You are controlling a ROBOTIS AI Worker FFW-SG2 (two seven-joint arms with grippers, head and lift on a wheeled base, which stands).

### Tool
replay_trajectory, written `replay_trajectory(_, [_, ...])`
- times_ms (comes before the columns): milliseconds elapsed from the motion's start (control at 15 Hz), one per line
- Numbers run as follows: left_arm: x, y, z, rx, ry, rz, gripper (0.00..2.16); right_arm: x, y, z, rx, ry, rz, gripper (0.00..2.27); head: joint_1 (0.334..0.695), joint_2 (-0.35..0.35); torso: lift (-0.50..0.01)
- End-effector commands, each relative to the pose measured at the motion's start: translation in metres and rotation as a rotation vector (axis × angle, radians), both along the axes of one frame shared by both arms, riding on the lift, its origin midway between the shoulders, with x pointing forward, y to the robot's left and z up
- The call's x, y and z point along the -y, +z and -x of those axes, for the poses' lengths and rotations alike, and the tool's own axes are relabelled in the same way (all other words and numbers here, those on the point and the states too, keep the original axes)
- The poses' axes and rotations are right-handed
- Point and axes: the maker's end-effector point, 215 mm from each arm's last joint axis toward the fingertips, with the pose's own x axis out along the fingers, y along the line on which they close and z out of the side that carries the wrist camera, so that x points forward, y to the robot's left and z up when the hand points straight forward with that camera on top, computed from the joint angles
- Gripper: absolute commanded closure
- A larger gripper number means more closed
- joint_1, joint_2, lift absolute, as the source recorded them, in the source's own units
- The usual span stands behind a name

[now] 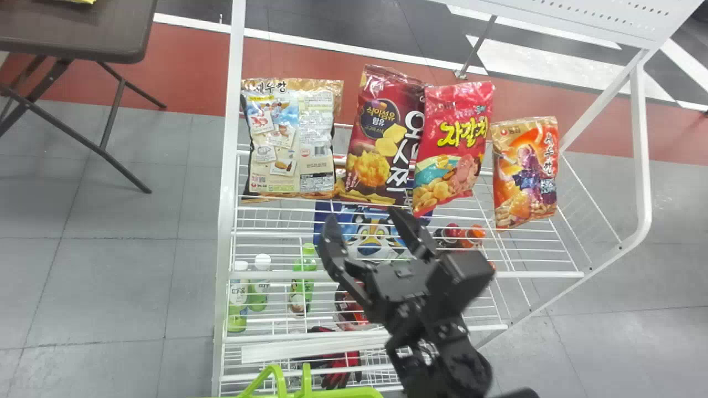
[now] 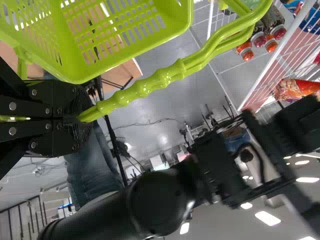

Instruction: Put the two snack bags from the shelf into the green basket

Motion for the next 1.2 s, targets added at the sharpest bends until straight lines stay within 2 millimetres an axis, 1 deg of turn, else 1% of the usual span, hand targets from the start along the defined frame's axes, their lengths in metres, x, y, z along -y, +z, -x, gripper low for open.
replay_trajectory(0, [0.0,-0.002,0.002,-0.002,-0.002,-0.007,1.8,-0.024,-0.002,-0.031,0.002,0.028,0.013,0.11,0.695,-0.35,-0.011])
replay_trajectory(200, [0.0,-0.004,0.003,-0.003,-0.006,-0.017,1.8,-0.04,-0.012,-0.069,0.001,0.038,0.034,0.11,0.695,-0.35,-0.011])
replay_trajectory(267, [0.001,-0.005,0.007,-0.007,-0.016,-0.022,1.8,-0.041,-0.018,-0.082,-0.006,0.037,0.041,0.11,0.695,-0.35,-0.011])
replay_trajectory(533, [-0.004,-0.006,0.003,0.002,-0.013,-0.031,1.8,-0.037,-0.027,-0.128,-0.029,0.019,0.055,0.11,0.695,-0.35,-0.011])
replay_trajectory(667, [-0.005,-0.006,0.002,0.003,-0.013,-0.034,1.8,-0.036,-0.029,-0.141,-0.042,0.017,0.06,0.11,0.695,-0.339,-0.011])
replay_trajectory(733, [-0.006,-0.006,0.001,0.006,-0.012,-0.035,1.8,-0.038,-0.028,-0.144,-0.043,0.018,0.059,0.11,0.695,-0.333,-0.011])
replay_trajectory(933, [-0.008,-0.006,-0.001,0.009,-0.007,-0.036,1.8,-0.054,-0.029,-0.155,-0.052,0.038,0.064,0.11,0.695,-0.316,-0.011])
replay_trajectory(1000, [-0.009,-0.006,-0.002,0.009,-0.005,-0.037,1.8,-0.062,-0.03,-0.158,-0.057,0.048,0.064,0.11,0.695,-0.308,-0.011])
replay_trajectory(1133, [-0.011,-0.006,-0.004,0.009,0.0,-0.034,1.8,-0.074,-0.034,-0.166,-0.076,0.062,0.074,0.14,0.695,-0.277,-0.011])
